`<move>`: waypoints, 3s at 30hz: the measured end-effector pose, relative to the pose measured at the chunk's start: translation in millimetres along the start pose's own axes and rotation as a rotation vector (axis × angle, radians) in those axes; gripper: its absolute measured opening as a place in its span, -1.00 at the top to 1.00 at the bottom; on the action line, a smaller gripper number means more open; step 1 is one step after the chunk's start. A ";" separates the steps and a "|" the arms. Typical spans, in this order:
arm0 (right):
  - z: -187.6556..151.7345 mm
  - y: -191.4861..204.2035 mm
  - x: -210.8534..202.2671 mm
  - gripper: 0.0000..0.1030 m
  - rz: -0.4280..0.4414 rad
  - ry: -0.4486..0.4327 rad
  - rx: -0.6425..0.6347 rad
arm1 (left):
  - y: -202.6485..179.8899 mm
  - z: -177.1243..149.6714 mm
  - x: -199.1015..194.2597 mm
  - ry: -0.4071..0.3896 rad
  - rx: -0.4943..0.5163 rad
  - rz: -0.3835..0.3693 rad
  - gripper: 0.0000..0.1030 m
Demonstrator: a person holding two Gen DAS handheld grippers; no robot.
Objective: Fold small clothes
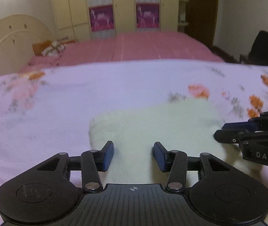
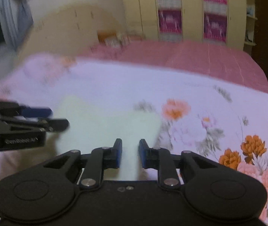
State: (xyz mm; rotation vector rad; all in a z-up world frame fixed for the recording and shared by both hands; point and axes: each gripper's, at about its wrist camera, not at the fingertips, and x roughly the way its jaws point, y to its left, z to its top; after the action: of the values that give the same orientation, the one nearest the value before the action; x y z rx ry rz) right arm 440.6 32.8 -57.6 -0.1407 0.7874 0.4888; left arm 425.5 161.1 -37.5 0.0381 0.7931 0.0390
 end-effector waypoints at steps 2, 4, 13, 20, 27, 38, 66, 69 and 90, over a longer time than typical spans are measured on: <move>-2.7 -3.8 13.3 0.65 0.000 0.033 -0.009 | -0.7 -0.1 2.9 -0.003 -0.006 0.000 0.08; -2.4 -4.6 15.0 0.64 0.002 0.034 -0.019 | 0.4 0.7 3.0 0.002 -0.019 -0.002 0.08; -16.6 5.4 -53.7 0.56 0.046 -0.041 -0.100 | -5.2 -38.1 -69.3 -0.088 -0.036 -0.026 0.08; -68.7 38.2 -88.0 0.61 0.159 -0.007 -0.212 | -27.8 -87.7 -97.3 -0.069 -0.028 -0.009 0.08; -113.2 50.8 -96.0 0.61 0.045 0.041 -0.340 | -46.9 -127.4 -113.0 -0.022 0.062 0.044 0.08; -121.6 51.8 -104.1 0.34 -0.031 0.048 -0.282 | -45.9 -145.0 -138.7 -0.048 0.047 0.097 -0.45; -178.9 99.8 -277.3 -0.30 -0.065 -0.113 -0.032 | -57.1 -199.6 -315.0 -0.154 -0.127 0.030 -0.60; -178.3 104.3 -298.3 -0.30 -0.066 -0.145 -0.025 | -62.1 -201.7 -333.4 -0.172 -0.118 0.026 -0.61; -197.8 116.2 -366.8 -0.41 -0.116 -0.258 0.049 | -81.0 -222.7 -403.8 -0.246 -0.143 0.017 -0.89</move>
State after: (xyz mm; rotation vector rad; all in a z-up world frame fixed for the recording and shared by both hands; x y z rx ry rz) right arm 37.8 -59.5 70.1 -0.0755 0.5347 0.3681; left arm -14.6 64.6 89.7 -0.0846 0.5423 0.1049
